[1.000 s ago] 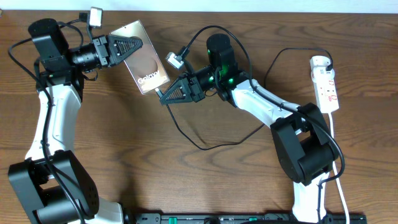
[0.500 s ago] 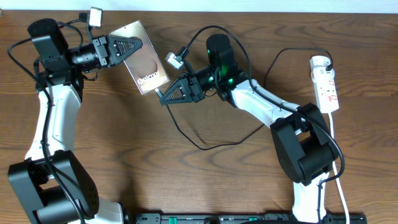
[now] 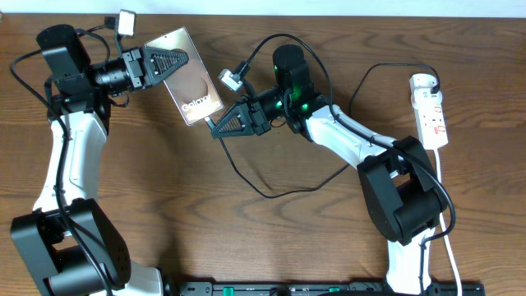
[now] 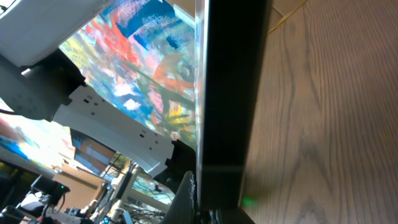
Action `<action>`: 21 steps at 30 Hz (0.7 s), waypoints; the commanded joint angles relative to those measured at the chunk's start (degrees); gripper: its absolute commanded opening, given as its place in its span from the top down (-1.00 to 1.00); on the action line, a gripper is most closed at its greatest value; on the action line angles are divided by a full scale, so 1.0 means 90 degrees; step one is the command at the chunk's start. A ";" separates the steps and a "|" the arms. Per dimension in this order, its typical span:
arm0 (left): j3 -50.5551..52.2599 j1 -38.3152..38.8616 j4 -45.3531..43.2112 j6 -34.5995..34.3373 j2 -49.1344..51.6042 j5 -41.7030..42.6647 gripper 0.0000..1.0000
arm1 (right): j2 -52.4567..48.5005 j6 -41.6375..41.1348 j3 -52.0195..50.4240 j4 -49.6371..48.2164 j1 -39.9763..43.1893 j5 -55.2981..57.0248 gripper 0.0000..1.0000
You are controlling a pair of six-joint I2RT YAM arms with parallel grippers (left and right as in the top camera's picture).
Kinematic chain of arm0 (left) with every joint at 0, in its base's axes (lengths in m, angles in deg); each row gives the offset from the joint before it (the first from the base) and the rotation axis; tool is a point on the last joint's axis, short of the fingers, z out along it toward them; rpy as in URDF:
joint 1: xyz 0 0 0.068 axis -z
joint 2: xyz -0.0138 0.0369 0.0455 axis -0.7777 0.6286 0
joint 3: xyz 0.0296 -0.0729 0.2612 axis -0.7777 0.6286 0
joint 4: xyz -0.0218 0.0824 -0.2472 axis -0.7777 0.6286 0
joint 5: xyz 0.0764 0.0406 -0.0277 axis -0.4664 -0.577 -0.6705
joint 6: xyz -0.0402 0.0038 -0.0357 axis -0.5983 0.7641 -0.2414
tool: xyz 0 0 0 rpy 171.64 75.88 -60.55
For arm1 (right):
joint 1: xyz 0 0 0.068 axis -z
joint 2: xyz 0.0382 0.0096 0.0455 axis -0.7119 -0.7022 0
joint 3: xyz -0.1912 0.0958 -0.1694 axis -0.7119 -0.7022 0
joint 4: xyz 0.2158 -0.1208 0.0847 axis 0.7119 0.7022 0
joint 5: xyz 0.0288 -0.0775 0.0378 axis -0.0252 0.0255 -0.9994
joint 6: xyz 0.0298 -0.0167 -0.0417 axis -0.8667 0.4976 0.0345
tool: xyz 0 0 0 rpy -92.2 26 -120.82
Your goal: Plug charger to phone and switch on socket
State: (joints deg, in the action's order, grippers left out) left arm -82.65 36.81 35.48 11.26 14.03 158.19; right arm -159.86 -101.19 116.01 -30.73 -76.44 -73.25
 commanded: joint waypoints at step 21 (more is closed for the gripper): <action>-0.0017 0.0204 0.0046 0.0087 -0.0066 0.0058 0.85 | 0.0187 0.0102 0.0049 -0.0163 -0.0012 -0.0012 0.98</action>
State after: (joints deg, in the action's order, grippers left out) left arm -82.65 37.16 35.83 11.26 14.03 157.60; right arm -159.86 -101.19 115.96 -31.65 -76.44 -73.27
